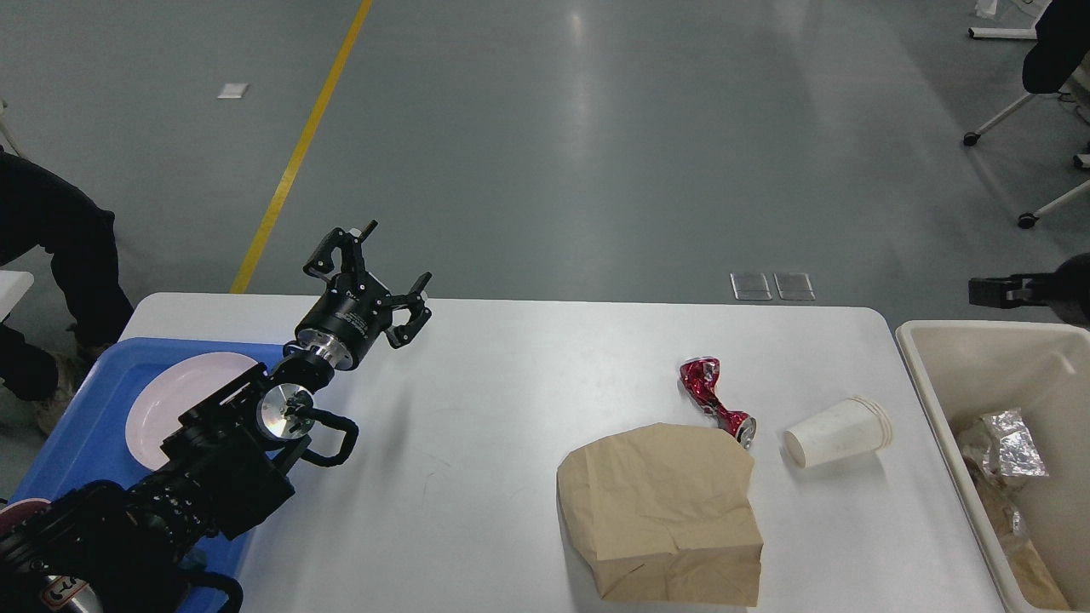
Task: Tidy desktop
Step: 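Move the right gripper down toward the red wrapper, then grasp the red wrapper with the right gripper, then lift the red wrapper and carry it over the white bin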
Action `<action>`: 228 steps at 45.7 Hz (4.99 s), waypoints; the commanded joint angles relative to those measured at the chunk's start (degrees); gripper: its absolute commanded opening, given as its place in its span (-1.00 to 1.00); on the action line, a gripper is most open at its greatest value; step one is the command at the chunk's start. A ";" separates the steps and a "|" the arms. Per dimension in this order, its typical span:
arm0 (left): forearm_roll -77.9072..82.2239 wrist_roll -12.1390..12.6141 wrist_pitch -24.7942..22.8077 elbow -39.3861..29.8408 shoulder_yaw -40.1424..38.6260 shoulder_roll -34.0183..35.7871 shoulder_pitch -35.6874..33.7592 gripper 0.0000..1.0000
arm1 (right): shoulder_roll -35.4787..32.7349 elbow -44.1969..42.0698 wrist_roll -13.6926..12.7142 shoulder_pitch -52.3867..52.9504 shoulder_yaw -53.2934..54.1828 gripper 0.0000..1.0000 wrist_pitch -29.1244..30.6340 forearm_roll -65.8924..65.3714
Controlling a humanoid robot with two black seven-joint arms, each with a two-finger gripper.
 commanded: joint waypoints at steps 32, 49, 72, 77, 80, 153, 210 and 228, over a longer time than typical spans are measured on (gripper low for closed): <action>0.00 -0.01 0.00 0.00 0.00 0.00 0.00 0.94 | 21.79 14.29 -0.73 9.35 -1.27 1.00 0.10 -11.29; 0.00 -0.01 0.00 0.00 0.00 0.00 0.00 0.94 | 29.09 13.68 -0.82 3.02 -0.92 1.00 -0.60 3.47; 0.00 -0.01 0.00 0.00 0.00 0.00 0.00 0.94 | 30.50 1.55 -0.82 -9.81 -0.74 1.00 -0.78 8.84; 0.00 -0.01 0.00 0.00 0.00 0.00 0.00 0.94 | 30.50 -1.96 -0.73 -13.15 -0.83 1.00 -0.69 8.84; 0.00 -0.01 0.00 0.00 0.00 0.00 0.00 0.94 | 30.41 -3.02 -0.73 -14.56 -0.83 1.00 -0.78 8.93; 0.00 -0.01 0.00 0.00 0.00 0.00 0.00 0.94 | 27.86 -3.29 -0.82 -12.37 -2.32 -1.00 13.98 12.97; 0.00 0.08 0.00 0.00 0.00 0.00 0.00 0.94 | 13.19 -3.81 -0.56 33.60 -6.10 -1.00 54.57 19.04; 0.00 -0.01 0.00 0.00 0.00 0.00 0.00 0.94 | -2.45 -10.58 -0.91 25.08 -7.33 -1.00 44.33 18.95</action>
